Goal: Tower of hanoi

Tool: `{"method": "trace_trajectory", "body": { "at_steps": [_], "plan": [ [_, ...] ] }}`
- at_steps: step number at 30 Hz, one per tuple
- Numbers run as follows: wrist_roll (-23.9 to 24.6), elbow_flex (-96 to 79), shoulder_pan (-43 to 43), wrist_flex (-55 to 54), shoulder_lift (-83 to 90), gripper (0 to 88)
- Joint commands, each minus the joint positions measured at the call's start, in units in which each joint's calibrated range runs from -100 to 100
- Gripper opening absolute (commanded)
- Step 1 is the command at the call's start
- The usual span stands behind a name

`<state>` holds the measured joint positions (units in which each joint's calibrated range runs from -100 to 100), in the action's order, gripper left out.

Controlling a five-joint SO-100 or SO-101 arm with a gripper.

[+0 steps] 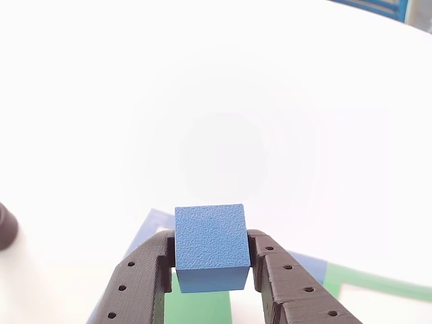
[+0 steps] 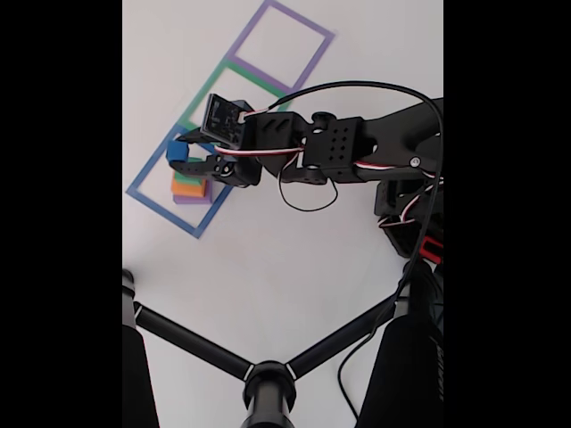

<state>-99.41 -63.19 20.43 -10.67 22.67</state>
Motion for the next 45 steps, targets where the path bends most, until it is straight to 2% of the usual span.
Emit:
{"method": "trace_trajectory", "body": {
  "at_steps": [1, 34, 45],
  "plan": [
    [-0.59, -0.18, 0.86, -3.01, 0.06, 2.0],
    [-0.59, -5.09, 1.15, -8.60, -1.72, 3.7],
    [-0.59, -5.27, 0.95, -10.38, -2.85, 15.9]
  ]
}}
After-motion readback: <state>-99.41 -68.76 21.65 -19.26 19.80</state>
